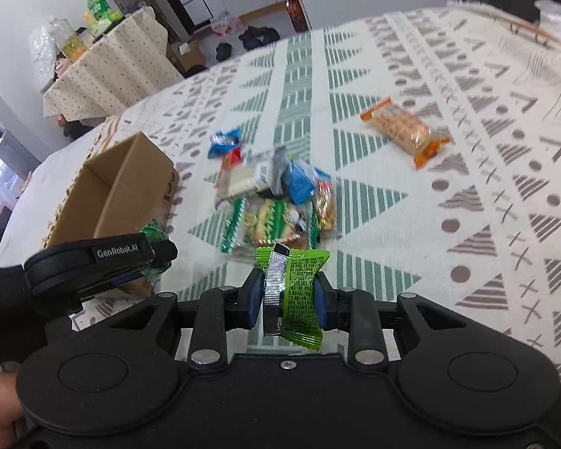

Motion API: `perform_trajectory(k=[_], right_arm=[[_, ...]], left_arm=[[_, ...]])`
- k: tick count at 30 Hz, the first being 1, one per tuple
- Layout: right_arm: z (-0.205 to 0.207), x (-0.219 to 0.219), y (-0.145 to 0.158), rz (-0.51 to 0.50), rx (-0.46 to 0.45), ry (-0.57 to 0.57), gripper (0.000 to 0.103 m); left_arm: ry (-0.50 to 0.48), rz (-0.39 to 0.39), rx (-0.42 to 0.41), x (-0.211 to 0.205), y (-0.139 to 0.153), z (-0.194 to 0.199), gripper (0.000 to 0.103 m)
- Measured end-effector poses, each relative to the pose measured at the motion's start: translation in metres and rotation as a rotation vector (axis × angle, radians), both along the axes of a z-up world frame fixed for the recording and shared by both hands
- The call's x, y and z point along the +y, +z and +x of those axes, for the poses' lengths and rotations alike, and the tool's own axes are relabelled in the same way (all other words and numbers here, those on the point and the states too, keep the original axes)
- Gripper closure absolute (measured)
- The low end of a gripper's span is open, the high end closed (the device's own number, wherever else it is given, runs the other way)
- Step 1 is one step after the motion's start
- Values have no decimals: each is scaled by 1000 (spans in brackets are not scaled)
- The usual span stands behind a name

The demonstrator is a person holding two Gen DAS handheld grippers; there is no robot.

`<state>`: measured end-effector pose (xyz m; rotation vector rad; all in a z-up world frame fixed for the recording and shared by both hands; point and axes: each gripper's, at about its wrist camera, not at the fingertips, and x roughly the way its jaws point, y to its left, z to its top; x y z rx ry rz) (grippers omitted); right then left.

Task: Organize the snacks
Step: 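Carry both green packets over the cardboard box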

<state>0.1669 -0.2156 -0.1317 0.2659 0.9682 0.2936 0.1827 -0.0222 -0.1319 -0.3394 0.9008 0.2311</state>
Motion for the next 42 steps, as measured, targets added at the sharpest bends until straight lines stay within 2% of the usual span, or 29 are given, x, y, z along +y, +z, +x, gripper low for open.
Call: perform_trajectory(k=[13,17,20,25,34,42], right_arm=[[-15,26,47,-42,-116,-10,75],[-19,31,55,-23,-162,-13,75],[-16,34,56,-21,-159,-26,75],[-20,46,68,-41,-193,-7,75],[-24,68,80,-43,-222,17,75],[-19,96,86,-47,-243,58,75]], left_arm=[[-8,-39,-121,21,29,-24,75],[-15,-3,-148,22,31,-28,75],[-17,-46,-152,28,33,-28,75],[-2,-55,-204,35,45,-35,75],[38,-73,-257,57,61,-45,75],[130,-115,-284,88,69,-50,75]])
